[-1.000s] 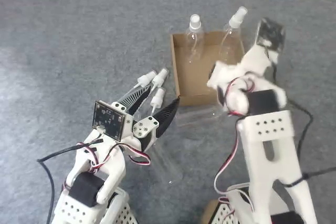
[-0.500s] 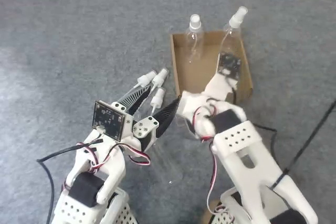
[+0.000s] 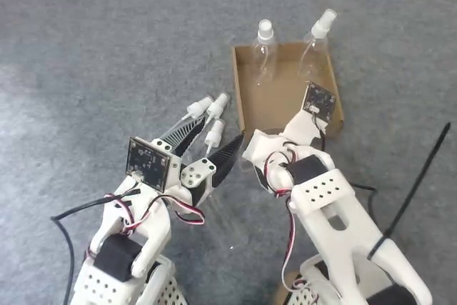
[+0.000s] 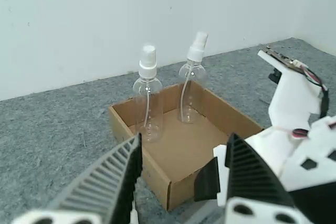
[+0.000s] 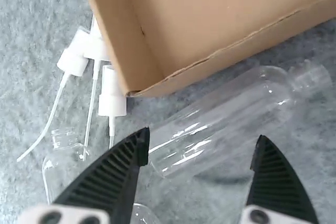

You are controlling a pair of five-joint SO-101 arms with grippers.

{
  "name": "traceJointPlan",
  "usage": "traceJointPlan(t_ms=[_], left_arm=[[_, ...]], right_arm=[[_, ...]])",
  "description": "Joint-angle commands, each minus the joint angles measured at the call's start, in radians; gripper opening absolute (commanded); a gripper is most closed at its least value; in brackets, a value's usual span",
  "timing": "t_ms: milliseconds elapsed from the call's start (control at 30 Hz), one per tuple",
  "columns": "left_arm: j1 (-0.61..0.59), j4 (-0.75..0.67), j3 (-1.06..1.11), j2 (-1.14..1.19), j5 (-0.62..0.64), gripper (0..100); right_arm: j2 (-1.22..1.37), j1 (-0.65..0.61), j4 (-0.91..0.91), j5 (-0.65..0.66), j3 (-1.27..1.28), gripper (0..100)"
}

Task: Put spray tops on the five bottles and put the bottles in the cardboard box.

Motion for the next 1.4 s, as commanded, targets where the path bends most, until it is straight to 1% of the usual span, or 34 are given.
traceJointPlan(t_ms=[0, 233, 300, 667, 833, 967, 1067, 1267, 1367], left_arm=[[-0.006, -0.028, -0.007, -0.017, -0.009, 24], [-0.006, -0.028, -0.007, -0.017, -0.009, 24], [-0.006, -0.028, -0.007, -0.017, -0.009, 24], [-0.006, -0.026, -0.007, -0.017, -0.009, 24], [-0.006, -0.026, -0.007, -0.017, -0.009, 24], [-0.006, -0.026, -0.007, -0.018, -0.009, 24], [-0.006, -0.026, -0.007, -0.018, -0.009, 24], [-0.006, -0.026, -0.007, -0.018, -0.009, 24], [-0.006, -0.026, -0.007, -0.018, -0.009, 24]], right_arm=[[-0.036, 0.01, -0.022, -0.012, -0.005, 26.7], [0.062, 0.012, -0.038, -0.015, -0.029, 26.7], [0.077, 0.012, -0.044, -0.035, -0.034, 26.9], [0.094, 0.013, -0.044, -0.04, -0.031, 26.9], [0.094, 0.096, -0.025, -0.038, -0.025, 26.7], [0.094, 0.147, 0.024, 0.041, -0.005, 26.7], [0.094, 0.159, 0.061, 0.083, -0.006, 27.0], [0.091, 0.151, 0.061, 0.097, -0.011, 26.7], [0.093, 0.11, 0.045, 0.095, -0.012, 26.9]])
